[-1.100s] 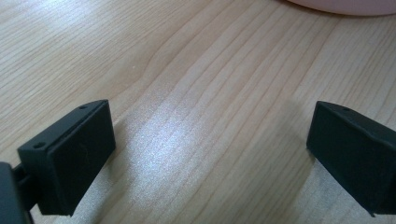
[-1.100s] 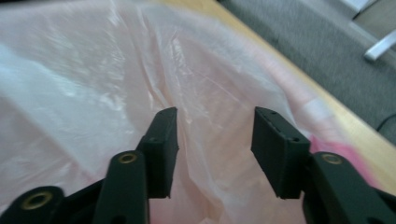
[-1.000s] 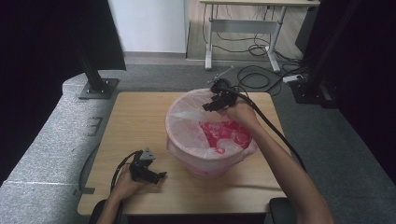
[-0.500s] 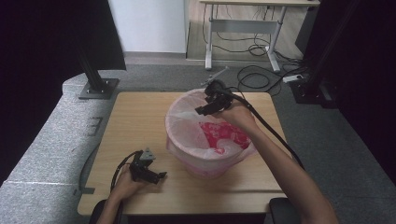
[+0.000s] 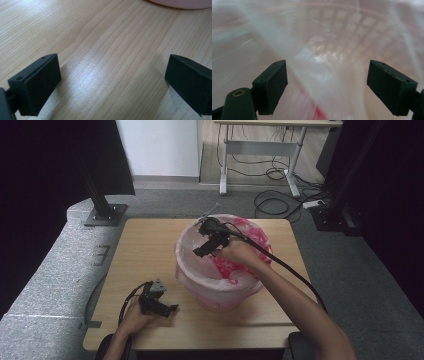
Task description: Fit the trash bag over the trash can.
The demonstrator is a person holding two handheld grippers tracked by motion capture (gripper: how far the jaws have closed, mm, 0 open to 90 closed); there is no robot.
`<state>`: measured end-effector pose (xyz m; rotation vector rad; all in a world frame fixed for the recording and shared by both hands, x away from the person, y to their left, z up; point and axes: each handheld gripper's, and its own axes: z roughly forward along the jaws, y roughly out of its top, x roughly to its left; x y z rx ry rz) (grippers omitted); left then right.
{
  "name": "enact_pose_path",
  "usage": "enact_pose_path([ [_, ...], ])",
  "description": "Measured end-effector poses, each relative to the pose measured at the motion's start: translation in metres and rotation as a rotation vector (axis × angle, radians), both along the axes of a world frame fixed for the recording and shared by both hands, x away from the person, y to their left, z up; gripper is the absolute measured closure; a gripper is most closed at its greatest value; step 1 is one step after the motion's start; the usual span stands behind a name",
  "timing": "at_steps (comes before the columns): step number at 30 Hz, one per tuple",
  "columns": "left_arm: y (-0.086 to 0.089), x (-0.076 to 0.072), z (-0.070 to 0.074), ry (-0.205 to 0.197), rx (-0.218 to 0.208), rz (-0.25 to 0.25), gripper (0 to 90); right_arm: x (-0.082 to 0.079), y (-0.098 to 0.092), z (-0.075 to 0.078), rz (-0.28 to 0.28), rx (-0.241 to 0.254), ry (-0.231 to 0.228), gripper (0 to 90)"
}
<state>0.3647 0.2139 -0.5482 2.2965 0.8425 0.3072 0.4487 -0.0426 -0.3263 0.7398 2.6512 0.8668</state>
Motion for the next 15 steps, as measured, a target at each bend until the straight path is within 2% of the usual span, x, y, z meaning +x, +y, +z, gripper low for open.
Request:
enact_pose_path([
  [2,0.000,0.000,0.000,0.000,0.000,0.000,0.0,-0.008,-0.015,0.006,-0.013,0.005,-0.004,17.2],
  [3,0.000,0.000,0.000,0.000,0.000,0.000,0.0,-0.010,-0.023,0.007,-0.036,0.008,0.001,17.2],
  [7,0.000,0.000,0.000,-0.001,0.000,0.000,0.0,-0.006,-0.050,-0.010,-0.086,-0.014,0.032,13.5],
  [9,0.000,0.000,0.000,0.000,0.000,0.000,0.0,0.001,-0.052,-0.023,-0.106,-0.036,0.050,13.4],
  [11,0.000,0.000,0.000,-0.001,0.000,0.000,0.0,0.009,-0.049,-0.035,-0.097,-0.090,0.039,13.5],
  [12,0.000,0.000,0.000,0.000,0.000,0.000,0.0,0.013,-0.046,-0.039,-0.107,-0.098,0.051,13.6],
  [15,0.000,0.000,0.000,-0.001,0.001,0.000,0.0,0.021,-0.040,-0.048,-0.072,-0.102,0.089,13.6],
])
